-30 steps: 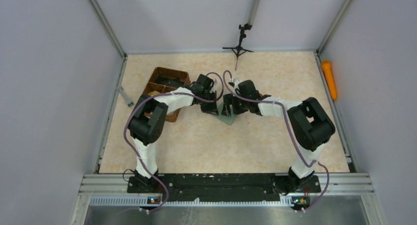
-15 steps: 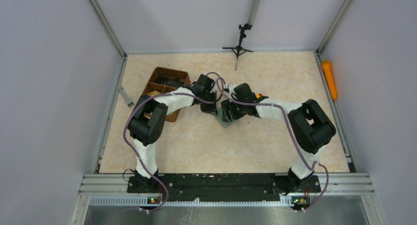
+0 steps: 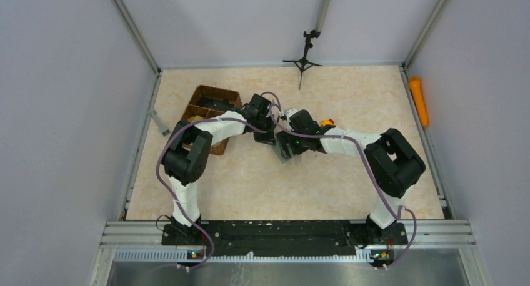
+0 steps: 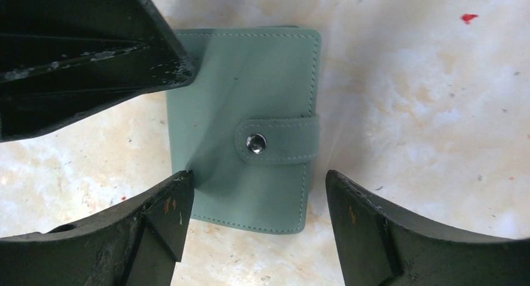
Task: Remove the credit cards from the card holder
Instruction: Open the card holder at the center of the board.
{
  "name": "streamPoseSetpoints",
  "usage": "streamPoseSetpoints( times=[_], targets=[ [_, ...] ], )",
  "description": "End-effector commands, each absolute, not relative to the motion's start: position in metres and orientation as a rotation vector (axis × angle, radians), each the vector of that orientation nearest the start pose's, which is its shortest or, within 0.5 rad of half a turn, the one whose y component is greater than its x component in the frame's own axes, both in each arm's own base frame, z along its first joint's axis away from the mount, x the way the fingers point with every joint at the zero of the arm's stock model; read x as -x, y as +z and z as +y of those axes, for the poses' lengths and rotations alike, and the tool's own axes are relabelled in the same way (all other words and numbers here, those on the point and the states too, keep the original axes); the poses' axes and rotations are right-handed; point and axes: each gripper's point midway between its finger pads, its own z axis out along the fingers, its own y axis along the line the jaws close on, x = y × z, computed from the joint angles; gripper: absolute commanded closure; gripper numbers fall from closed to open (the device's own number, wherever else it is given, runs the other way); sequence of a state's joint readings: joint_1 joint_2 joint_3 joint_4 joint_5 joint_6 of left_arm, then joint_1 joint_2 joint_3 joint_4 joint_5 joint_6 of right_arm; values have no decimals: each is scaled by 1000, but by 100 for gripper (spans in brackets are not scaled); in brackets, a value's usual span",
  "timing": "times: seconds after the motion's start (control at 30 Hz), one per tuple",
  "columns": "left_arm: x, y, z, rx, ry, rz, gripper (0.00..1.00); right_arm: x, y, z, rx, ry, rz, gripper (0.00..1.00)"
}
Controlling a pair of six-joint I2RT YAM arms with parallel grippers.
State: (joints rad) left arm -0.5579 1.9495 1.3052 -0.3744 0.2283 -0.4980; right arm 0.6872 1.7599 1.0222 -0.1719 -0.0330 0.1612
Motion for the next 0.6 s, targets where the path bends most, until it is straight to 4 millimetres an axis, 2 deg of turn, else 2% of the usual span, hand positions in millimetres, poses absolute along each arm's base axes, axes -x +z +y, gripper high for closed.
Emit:
streamPoseSetpoints(
  times=[0.0,0.17,0.3,0.4,0.57],
  targets=[
    [-344,26,-275,-191,-584,2713,100,-337,61,270,573,314,2311,21],
    [-344,25,-274,-194,-576,2713,100,-344,53,279,596,322,2309,22],
    [-344,25,-275,-197,-577,2715,100,-349,56,285,589,397,2289,21],
    [-344,25,-275,-198,-580,2716,100,-352,54,282,575,428,2298,23],
    [-343,25,-276,-203,-589,2718,100,-357,50,279,592,395,2299,37]
  ],
)
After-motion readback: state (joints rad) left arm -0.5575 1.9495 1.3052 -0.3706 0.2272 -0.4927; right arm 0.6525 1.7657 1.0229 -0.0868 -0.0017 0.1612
